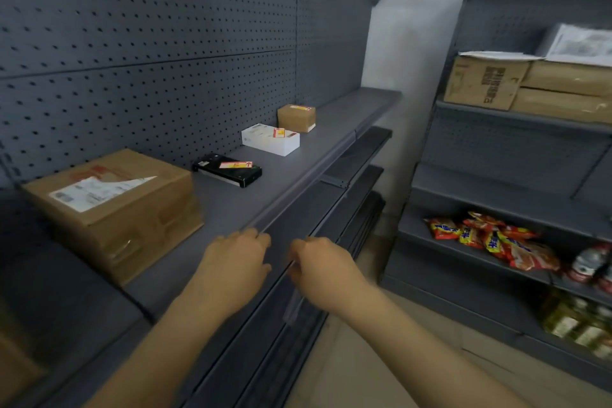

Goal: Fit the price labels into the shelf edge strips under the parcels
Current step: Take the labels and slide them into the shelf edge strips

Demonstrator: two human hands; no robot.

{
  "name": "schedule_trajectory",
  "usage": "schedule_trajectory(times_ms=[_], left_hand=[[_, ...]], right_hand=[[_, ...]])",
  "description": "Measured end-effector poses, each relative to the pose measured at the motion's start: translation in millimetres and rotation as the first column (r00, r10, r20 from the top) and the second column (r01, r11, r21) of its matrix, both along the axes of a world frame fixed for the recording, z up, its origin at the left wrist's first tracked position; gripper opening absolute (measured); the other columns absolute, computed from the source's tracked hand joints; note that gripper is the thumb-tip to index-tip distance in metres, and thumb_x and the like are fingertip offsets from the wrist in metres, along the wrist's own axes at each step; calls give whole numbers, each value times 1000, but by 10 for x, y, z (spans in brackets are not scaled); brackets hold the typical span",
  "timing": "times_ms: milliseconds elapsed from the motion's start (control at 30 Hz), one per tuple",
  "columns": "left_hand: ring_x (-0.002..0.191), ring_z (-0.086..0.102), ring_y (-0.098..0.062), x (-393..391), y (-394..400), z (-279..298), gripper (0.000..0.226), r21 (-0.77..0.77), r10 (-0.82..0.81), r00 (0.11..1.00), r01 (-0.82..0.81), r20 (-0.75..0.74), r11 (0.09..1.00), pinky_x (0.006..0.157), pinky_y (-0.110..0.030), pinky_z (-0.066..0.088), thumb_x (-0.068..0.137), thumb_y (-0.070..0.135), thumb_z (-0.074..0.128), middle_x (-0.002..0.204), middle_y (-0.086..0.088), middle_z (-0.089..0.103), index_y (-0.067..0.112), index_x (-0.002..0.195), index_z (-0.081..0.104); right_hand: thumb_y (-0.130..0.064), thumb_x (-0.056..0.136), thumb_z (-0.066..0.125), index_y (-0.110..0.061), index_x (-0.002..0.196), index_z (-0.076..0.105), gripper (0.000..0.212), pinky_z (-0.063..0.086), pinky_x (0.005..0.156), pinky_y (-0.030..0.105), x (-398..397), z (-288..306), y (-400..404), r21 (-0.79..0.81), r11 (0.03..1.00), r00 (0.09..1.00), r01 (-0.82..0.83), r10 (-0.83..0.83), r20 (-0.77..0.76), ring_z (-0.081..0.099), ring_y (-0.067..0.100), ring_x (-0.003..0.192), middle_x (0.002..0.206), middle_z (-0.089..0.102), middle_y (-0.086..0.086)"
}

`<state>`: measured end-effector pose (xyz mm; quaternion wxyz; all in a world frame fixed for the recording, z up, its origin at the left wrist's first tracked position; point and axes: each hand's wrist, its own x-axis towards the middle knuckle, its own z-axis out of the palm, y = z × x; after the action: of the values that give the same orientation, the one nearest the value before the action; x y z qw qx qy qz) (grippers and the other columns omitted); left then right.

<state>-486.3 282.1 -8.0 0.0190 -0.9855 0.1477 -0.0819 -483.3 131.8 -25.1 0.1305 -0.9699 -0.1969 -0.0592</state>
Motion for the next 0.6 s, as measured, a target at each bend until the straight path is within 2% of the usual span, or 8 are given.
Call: schedule_trajectory(times_ms=[133,367,500,600], left_hand=[[111,53,-18,618,-136,-25,36,67,16,1000,-16,1,998,89,-30,40,94,39,48,125,1,54,22,126,46],[106,54,-21,1628,-255,-25,31,44,32,999,-31,-23,999,86,-31,41,94,37,49,116,-2,57,18,119,50],[108,53,-20,2031,-301,-38,33,31,58,998,-57,-25,998,86,-31,41,94,39,48,119,0,56,19,120,51],[110,53,-20,2297,-299,-68,34,55,111,994,-110,-6,992,88,-32,41,95,39,47,122,0,55,20,123,50]], right_hand=[[-19,94,48,-7,103,57,17,40,67,33,562,-66,-136,2,1000,1000,11,-11,-19,55,32,96,102,59,15],[-22,94,49,-10,102,60,18,45,70,32,1639,-21,-349,27,999,999,20,-18,-45,56,26,97,102,61,9],[-24,93,52,-12,107,60,20,51,78,38,2142,-19,-462,55,998,998,22,-19,-60,57,27,99,106,62,8],[-23,92,52,-11,104,59,19,52,76,37,2520,-74,-488,45,999,996,-29,33,-84,58,28,97,103,61,9]])
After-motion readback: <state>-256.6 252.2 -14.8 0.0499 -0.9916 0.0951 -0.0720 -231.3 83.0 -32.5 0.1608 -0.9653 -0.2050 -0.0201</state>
